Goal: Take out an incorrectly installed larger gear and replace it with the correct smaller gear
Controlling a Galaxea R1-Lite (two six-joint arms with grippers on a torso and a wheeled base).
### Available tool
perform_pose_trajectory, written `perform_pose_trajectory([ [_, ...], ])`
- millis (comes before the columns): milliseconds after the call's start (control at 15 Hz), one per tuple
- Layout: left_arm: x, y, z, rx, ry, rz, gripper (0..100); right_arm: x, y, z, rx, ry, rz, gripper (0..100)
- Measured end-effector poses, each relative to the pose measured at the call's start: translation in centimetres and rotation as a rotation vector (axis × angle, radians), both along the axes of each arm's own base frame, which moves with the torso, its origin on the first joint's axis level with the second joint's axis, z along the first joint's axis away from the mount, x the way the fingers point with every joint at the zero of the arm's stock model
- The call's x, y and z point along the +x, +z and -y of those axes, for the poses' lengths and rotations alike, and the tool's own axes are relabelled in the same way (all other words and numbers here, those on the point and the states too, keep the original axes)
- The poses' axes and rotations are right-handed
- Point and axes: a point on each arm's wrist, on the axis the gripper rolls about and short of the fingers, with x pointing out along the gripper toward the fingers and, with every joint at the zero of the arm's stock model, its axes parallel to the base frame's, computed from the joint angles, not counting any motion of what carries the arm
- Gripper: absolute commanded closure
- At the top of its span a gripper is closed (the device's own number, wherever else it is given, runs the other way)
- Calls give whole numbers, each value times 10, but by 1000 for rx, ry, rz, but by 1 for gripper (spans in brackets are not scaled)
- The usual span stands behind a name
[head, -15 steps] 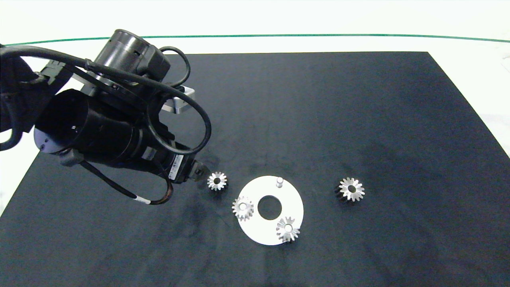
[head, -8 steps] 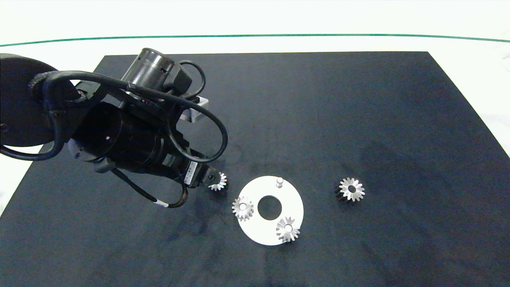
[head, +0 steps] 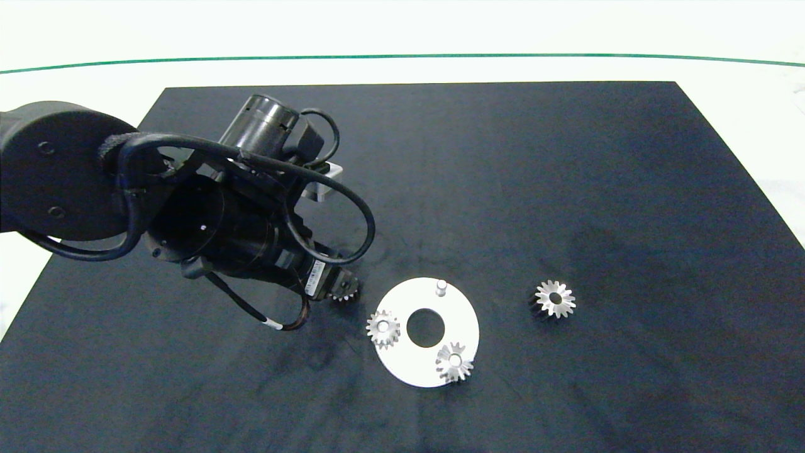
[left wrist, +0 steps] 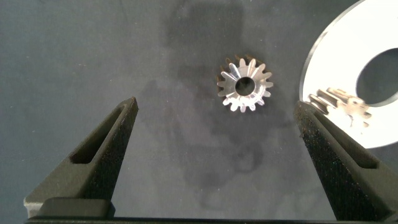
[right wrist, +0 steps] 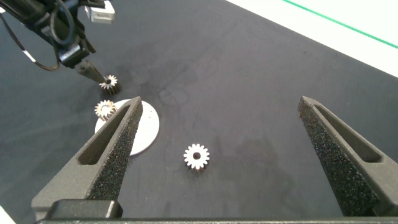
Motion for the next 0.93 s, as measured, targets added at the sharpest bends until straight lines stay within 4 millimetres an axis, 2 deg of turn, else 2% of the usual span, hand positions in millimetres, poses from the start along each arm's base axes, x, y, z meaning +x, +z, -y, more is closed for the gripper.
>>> perform_pose_trajectory([
  [467,6,-11,20,-15,-2,25,0,0,-1,0,-3,0,-2,0],
  [933,9,-22,24,11,-3,4,0,1,-1,-1,-11,0,-3,0],
])
